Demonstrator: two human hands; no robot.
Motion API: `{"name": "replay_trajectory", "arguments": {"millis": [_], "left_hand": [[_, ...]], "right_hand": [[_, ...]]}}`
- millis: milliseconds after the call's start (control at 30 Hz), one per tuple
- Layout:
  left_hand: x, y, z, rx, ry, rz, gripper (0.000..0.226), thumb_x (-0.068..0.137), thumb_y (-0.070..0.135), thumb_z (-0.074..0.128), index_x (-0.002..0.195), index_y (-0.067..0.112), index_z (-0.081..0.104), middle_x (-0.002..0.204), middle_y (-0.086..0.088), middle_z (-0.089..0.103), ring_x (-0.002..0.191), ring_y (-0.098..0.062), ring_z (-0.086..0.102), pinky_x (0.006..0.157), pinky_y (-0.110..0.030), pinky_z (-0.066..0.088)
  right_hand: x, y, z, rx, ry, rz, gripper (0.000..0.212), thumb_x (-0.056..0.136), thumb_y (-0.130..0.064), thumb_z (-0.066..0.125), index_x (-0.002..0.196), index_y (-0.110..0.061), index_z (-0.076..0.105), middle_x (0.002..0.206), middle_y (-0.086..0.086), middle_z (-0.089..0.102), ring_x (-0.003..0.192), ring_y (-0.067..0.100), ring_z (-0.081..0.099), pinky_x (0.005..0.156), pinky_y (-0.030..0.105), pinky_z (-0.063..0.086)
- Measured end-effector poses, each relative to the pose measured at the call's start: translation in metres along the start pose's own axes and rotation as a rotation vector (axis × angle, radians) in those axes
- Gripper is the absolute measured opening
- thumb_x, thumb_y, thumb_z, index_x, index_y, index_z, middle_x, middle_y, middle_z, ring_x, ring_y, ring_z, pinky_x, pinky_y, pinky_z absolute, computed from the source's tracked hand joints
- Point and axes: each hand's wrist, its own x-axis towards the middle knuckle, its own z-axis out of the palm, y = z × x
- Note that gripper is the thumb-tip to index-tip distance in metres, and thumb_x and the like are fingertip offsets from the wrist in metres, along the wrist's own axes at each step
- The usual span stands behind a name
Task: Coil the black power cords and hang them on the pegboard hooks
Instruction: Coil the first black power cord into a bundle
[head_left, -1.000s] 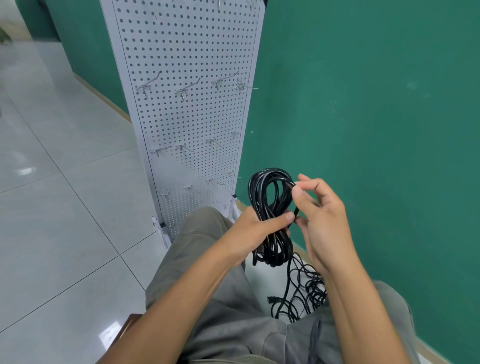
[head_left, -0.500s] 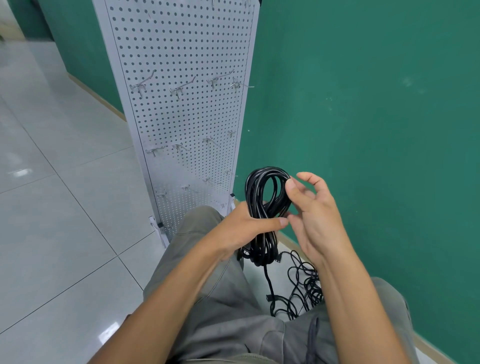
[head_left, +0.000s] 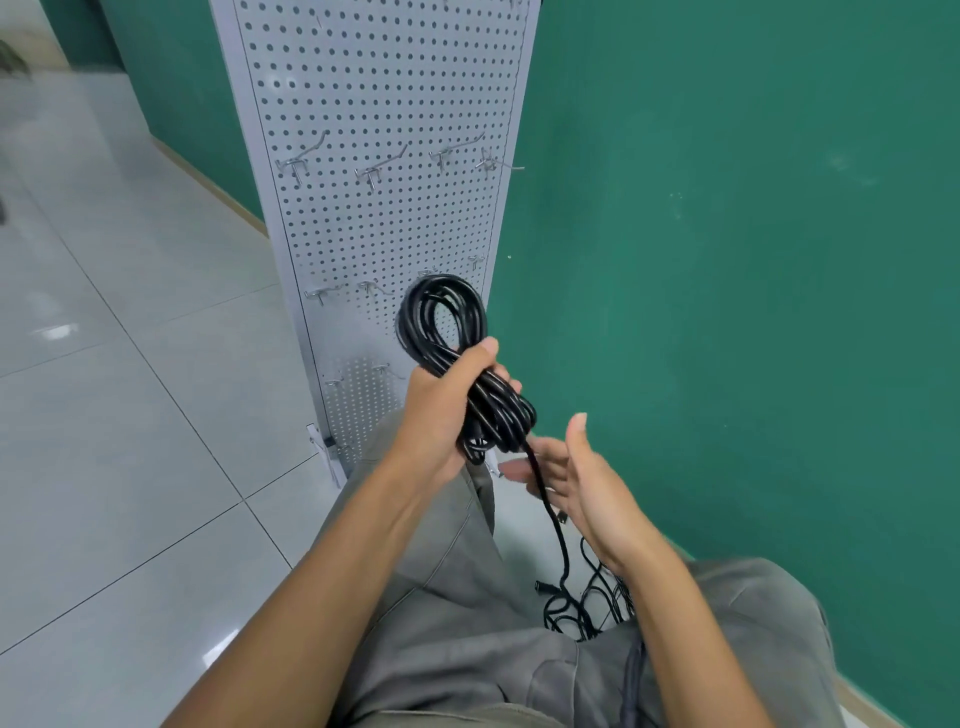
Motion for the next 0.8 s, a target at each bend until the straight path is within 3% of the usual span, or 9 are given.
{"name": "replay_trajectory", "arguments": {"millis": [167, 267, 333, 400, 467, 567, 600, 700, 800], "left_hand": [[0.010, 0.007, -0.009, -0.081, 0.285, 0.071, 0.026, 0.099, 0.022, 0.068, 0.076, 0.009, 0.067, 0.073, -0.007, 0.071, 0.070, -0.020, 0.071, 0.070, -0.034, 0.059], [0.013, 0.006, -0.012, -0.062, 0.384, 0.102, 0.030, 0.100, 0.023, 0.066, 0.074, 0.009, 0.071, 0.075, -0.005, 0.074, 0.066, -0.017, 0.070, 0.067, -0.032, 0.059], [0.015, 0.004, -0.015, -0.048, 0.424, 0.118, 0.036, 0.100, 0.023, 0.066, 0.066, 0.014, 0.075, 0.076, -0.006, 0.075, 0.068, -0.018, 0.070, 0.071, -0.034, 0.060], [0.015, 0.002, -0.017, -0.020, 0.447, 0.134, 0.040, 0.098, 0.026, 0.068, 0.060, 0.017, 0.075, 0.076, -0.008, 0.076, 0.070, -0.021, 0.071, 0.076, -0.038, 0.061], [0.015, -0.003, -0.016, 0.035, 0.448, 0.153, 0.035, 0.097, 0.028, 0.068, 0.065, 0.015, 0.074, 0.077, -0.009, 0.076, 0.070, -0.023, 0.071, 0.077, -0.041, 0.061], [0.010, -0.010, -0.009, 0.130, 0.431, 0.161, 0.036, 0.099, 0.026, 0.064, 0.069, 0.009, 0.073, 0.073, -0.008, 0.076, 0.066, -0.022, 0.070, 0.069, -0.037, 0.058], [0.009, -0.011, -0.007, 0.140, 0.415, 0.155, 0.036, 0.100, 0.025, 0.064, 0.069, 0.008, 0.073, 0.073, -0.009, 0.076, 0.065, -0.023, 0.069, 0.068, -0.036, 0.058], [0.002, -0.012, 0.003, 0.147, 0.359, 0.131, 0.035, 0.100, 0.023, 0.064, 0.071, 0.005, 0.071, 0.073, -0.011, 0.075, 0.063, -0.025, 0.068, 0.064, -0.033, 0.057], [-0.004, -0.012, 0.008, 0.216, 0.276, 0.134, 0.034, 0.100, 0.023, 0.063, 0.076, 0.001, 0.071, 0.070, -0.008, 0.073, 0.061, -0.020, 0.066, 0.060, -0.029, 0.054]], "right_hand": [[-0.002, 0.011, -0.001, -0.114, -0.025, -0.003, 0.052, 0.107, -0.050, 0.036, 0.113, -0.016, 0.075, 0.110, 0.002, 0.077, 0.102, 0.014, 0.073, 0.100, 0.032, 0.051], [-0.003, 0.007, 0.001, -0.177, -0.005, -0.081, 0.019, 0.102, -0.025, 0.060, 0.096, -0.021, 0.077, 0.099, -0.003, 0.076, 0.074, 0.010, 0.063, 0.081, 0.021, 0.052], [-0.008, -0.004, 0.004, -0.279, -0.020, -0.146, 0.026, 0.099, -0.016, 0.065, 0.093, -0.039, 0.075, 0.072, -0.015, 0.062, 0.065, 0.005, 0.050, 0.071, 0.014, 0.043], [-0.014, -0.016, 0.006, -0.373, -0.044, -0.210, 0.035, 0.099, -0.013, 0.064, 0.099, -0.048, 0.067, 0.065, -0.025, 0.058, 0.061, -0.003, 0.047, 0.066, 0.008, 0.039], [-0.021, -0.028, 0.008, -0.487, -0.056, -0.297, 0.030, 0.101, -0.012, 0.061, 0.107, -0.041, 0.070, 0.072, -0.026, 0.061, 0.064, -0.004, 0.049, 0.067, 0.012, 0.043], [-0.027, -0.041, 0.011, -0.714, -0.059, -0.335, 0.020, 0.105, -0.015, 0.053, 0.117, -0.011, 0.069, 0.091, -0.011, 0.065, 0.072, 0.005, 0.049, 0.077, 0.036, 0.052], [-0.030, -0.046, 0.011, -0.744, -0.062, -0.344, 0.021, 0.106, -0.015, 0.049, 0.118, -0.010, 0.067, 0.097, -0.010, 0.066, 0.075, 0.005, 0.051, 0.078, 0.034, 0.053], [-0.043, -0.061, 0.011, -0.698, -0.127, -0.354, 0.038, 0.107, -0.006, 0.041, 0.124, -0.037, 0.056, 0.106, -0.014, 0.065, 0.079, 0.001, 0.053, 0.071, 0.017, 0.047], [-0.045, -0.064, 0.007, -0.662, -0.088, -0.365, 0.037, 0.106, -0.006, 0.042, 0.115, -0.041, 0.048, 0.099, -0.013, 0.069, 0.074, 0.005, 0.054, 0.070, 0.019, 0.047]]}}
